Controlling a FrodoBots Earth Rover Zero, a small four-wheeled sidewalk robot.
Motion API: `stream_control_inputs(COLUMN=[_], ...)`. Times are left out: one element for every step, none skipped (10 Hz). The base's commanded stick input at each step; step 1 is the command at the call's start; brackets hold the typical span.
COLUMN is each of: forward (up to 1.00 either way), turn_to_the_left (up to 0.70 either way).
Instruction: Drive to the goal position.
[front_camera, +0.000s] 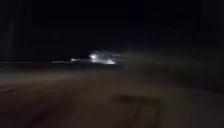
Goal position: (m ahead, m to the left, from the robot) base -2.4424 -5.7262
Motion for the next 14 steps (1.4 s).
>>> stream_control_inputs(forward=[0.0,0.0,0.0,0.0,0.0,0.0,0.0,0.0,0.0,0.0,0.0,0.0,0.0,0.0], turn_to_the_left=[-0.45,-0.45,-0.45,-0.45,-0.45,-0.45,-0.45,-0.45,-0.45,-0.45,-0.45,-0.45,-0.45,-0.45])
